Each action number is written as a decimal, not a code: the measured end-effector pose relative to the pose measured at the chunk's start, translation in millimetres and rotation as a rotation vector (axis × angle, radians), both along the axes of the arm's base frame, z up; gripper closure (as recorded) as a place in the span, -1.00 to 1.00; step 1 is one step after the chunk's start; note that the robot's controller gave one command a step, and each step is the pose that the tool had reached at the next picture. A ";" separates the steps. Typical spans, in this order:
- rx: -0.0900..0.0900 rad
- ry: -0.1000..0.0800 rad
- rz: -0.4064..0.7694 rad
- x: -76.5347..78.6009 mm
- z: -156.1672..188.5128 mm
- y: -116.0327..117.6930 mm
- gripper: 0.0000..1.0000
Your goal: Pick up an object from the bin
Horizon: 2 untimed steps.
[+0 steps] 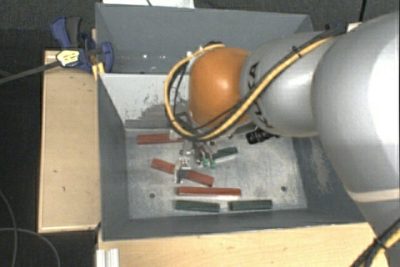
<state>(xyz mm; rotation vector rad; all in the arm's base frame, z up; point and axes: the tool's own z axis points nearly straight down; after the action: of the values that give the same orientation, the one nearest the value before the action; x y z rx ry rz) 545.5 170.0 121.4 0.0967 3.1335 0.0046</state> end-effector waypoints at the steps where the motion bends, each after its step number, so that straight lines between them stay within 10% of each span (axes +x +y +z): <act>1: -0.003 0.011 -0.019 -1.8 -27.0 -1.3 -1.00; 2: -0.001 0.006 -0.181 -9.0 -7.0 -0.5 -1.00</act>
Offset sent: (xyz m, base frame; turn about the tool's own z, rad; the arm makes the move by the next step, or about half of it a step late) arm -0.0098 -0.0005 -0.0067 0.1798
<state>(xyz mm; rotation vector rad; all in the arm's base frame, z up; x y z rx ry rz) 536.5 169.5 114.4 0.3795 3.1177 0.0015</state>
